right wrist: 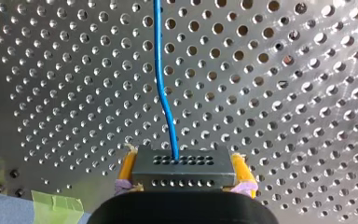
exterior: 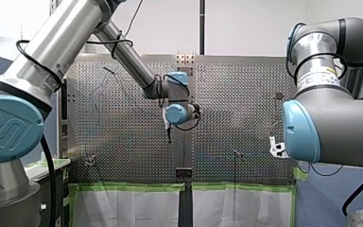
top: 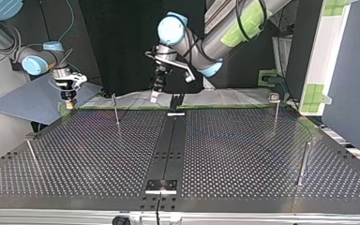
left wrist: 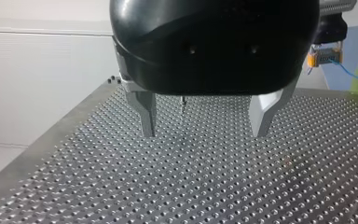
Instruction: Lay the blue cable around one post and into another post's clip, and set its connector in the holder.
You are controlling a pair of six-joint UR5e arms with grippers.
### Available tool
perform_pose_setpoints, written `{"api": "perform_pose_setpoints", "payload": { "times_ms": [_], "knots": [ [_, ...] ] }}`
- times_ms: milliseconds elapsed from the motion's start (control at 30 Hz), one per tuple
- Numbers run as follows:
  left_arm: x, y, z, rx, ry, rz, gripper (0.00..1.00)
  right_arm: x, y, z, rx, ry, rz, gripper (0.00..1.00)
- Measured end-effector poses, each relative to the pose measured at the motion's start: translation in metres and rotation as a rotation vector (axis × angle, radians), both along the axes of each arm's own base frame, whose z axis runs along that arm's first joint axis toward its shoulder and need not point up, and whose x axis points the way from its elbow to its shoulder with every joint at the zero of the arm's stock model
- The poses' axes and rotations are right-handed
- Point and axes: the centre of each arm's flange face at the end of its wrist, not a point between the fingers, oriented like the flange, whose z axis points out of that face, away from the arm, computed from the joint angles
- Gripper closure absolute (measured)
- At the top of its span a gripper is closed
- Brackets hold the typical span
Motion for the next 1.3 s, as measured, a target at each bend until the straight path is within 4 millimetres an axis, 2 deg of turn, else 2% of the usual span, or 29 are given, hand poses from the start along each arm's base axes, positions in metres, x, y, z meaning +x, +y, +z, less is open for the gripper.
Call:
{"api": "perform_pose_setpoints", "payload": {
  "times_ms": [467, 800, 1067, 1300],
  "knots": [
    [-0.02, 0.037, 0.033, -0.076, -0.066, 0.04, 0.0, 0.009, 0.001, 0.0, 0.0, -0.007, 0.008, 1.0],
    [-0.043, 0.06, 0.055, -0.162, -0.128, 0.059, 0.0, 0.012, 0.001, 0.0, -0.002, -0.011, 0.01, 1.0],
    [-0.057, 0.073, 0.039, -0.171, -0.134, 0.071, 0.0, 0.014, 0.002, 0.0, -0.004, -0.011, 0.013, 1.0],
    [-0.069, 0.085, 0.012, -0.161, -0.12, 0.088, 0.0, 0.016, 0.002, 0.001, -0.006, -0.012, 0.016, 1.0]
  ]
}}
